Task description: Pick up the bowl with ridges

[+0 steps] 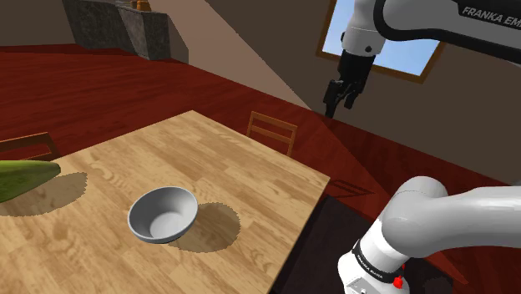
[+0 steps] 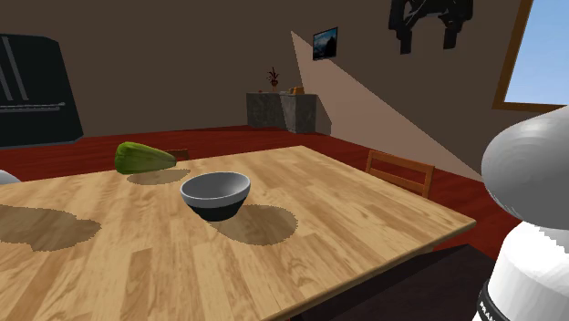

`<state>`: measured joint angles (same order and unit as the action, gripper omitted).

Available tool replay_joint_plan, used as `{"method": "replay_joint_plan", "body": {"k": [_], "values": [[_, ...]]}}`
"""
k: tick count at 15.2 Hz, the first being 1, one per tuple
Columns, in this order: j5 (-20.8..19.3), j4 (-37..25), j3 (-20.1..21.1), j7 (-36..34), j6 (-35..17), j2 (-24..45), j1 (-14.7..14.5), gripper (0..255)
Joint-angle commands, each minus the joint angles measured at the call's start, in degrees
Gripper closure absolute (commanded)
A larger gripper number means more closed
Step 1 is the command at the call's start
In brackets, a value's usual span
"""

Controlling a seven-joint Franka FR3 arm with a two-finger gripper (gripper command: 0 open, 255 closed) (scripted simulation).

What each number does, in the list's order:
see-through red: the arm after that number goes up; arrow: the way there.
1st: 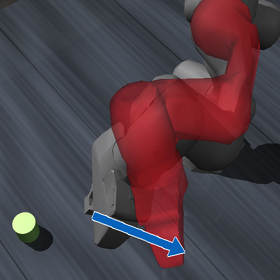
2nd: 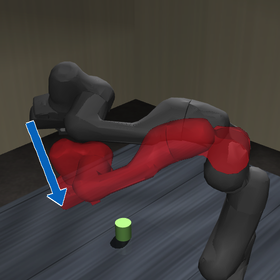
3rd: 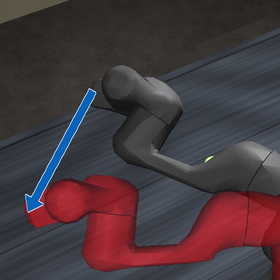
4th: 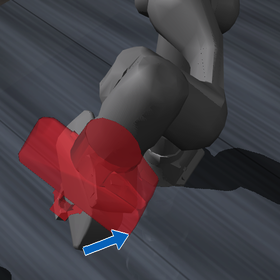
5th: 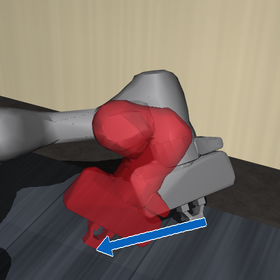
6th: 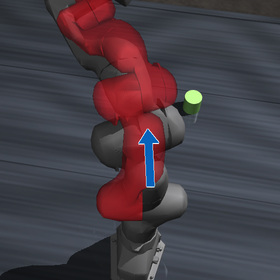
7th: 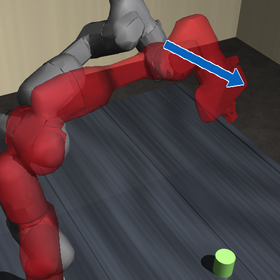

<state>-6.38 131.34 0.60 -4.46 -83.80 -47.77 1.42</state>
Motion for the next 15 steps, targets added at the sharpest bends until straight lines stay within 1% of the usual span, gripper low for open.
{"method": "replay_joint_plan", "body": {"k": [1,8,15], "values": [[0.00,0.00,0.00,0.00,0.00,0.00,0.00,0],[4.70,5.00,3.44,-4.55,-11.10,6.25,-2.23,0],[8.62,6.64,7.13,-8.37,-22.47,15.64,-4.43,0]]}}
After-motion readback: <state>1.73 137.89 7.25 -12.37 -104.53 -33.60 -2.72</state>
